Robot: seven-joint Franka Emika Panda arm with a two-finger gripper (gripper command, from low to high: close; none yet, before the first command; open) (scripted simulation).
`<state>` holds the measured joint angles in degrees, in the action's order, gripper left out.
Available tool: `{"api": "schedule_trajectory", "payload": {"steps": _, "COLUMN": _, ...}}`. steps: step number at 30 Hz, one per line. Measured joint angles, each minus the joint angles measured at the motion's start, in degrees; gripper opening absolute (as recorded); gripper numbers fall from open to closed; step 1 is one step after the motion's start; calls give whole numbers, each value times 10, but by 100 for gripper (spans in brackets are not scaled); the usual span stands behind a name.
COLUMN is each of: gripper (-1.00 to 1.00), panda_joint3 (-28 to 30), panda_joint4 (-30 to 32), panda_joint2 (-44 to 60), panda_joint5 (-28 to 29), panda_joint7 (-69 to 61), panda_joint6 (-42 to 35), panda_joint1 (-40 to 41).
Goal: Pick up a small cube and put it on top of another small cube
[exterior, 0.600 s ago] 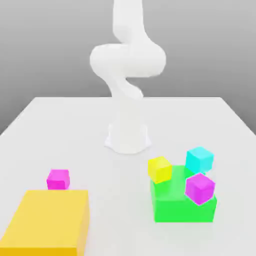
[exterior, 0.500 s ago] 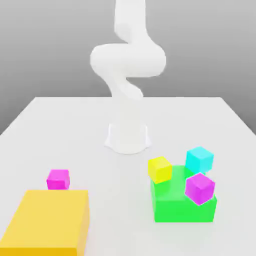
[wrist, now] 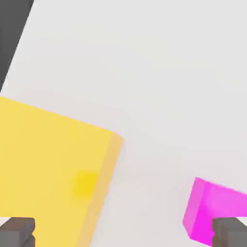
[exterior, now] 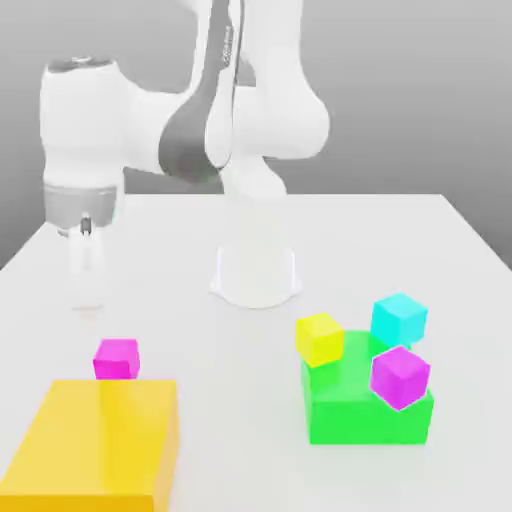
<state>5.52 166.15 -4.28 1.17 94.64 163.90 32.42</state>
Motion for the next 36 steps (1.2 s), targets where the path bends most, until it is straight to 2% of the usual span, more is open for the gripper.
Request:
{"api": "schedule_trajectory", "payload": {"steps": 2, "gripper": 0, "panda_joint3": 1, "panda_joint4": 4, "panda_joint2": 52, "panda_joint5": -19, "panda_joint7": 2, "panda_joint6": 41, "panda_joint1": 19}}
{"api": "schedule_trajectory", "payload": {"steps": 7, "gripper": 0, "panda_joint3": -42, "panda_joint4": -10, "panda_joint2": 160, "panda_joint5": -53, "panda_joint7": -17, "panda_joint6": 129, "panda_joint1": 47}}
{"api": "schedule_trajectory", "payload": {"steps": 8, "gripper": -100, "panda_joint3": -47, "panda_joint4": -12, "panda_joint2": 173, "panda_joint5": -54, "panda_joint7": -18, "panda_joint6": 140, "panda_joint1": 52}}
{"api": "schedule_trajectory", "payload": {"steps": 15, "gripper": -100, "panda_joint3": -48, "panda_joint4": -12, "panda_joint2": 173, "panda_joint5": -52, "panda_joint7": -16, "panda_joint6": 141, "panda_joint1": 53}}
{"api": "schedule_trajectory", "payload": {"steps": 23, "gripper": -100, "panda_joint3": -34, "panda_joint4": 13, "panda_joint2": 21, "panda_joint5": -12, "panda_joint7": 19, "panda_joint6": 14, "panda_joint1": 44}}
{"api": "schedule_trajectory", "payload": {"steps": 36, "gripper": -100, "panda_joint3": -237, "panda_joint4": 10, "panda_joint2": -235, "panda_joint5": -157, "panda_joint7": 346, "panda_joint6": -236, "panda_joint1": -163}}
